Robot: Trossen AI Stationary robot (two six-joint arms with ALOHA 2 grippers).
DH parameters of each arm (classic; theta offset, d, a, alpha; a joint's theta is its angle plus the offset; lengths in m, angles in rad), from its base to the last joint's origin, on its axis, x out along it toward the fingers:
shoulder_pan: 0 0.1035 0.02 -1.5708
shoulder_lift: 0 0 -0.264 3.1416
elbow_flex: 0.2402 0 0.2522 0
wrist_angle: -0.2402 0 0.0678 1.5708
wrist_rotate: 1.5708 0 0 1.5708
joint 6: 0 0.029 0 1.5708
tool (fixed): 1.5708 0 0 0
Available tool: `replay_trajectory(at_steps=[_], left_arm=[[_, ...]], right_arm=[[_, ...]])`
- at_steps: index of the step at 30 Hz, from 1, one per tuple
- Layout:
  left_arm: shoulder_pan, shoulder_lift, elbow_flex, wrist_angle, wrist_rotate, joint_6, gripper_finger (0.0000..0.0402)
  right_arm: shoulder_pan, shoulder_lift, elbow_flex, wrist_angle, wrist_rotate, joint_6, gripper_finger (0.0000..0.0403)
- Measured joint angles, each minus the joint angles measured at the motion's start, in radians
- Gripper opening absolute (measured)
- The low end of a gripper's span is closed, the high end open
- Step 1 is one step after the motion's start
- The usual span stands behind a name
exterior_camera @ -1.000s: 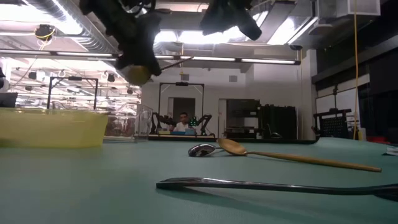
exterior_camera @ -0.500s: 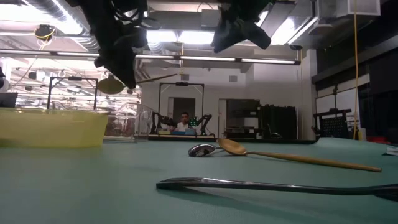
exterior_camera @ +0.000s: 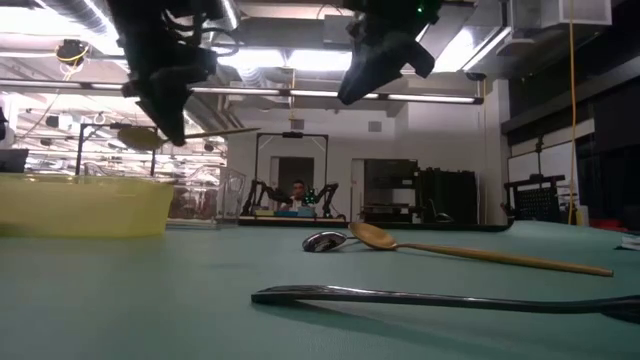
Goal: Sort silverware by color (type)
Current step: Put the gold spoon into the yellow bin
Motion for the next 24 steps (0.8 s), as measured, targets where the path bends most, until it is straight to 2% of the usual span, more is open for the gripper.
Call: replay_trajectory(at_steps=[14, 24], left_arm=[[-0.075, 0.0, -0.001, -0.189, -0.005, -0.157, 0.0014], [-0.116, 0.0, -0.103, -0.192, 0.01, -0.197, 0.0015]], right_arm=[[-0.007, 0.0, 0.0, 0.001, -0.009, 0.001, 0.0085], [-0.007, 0.0, 0.0, 0.002, -0.009, 0.0, 0.0085]])
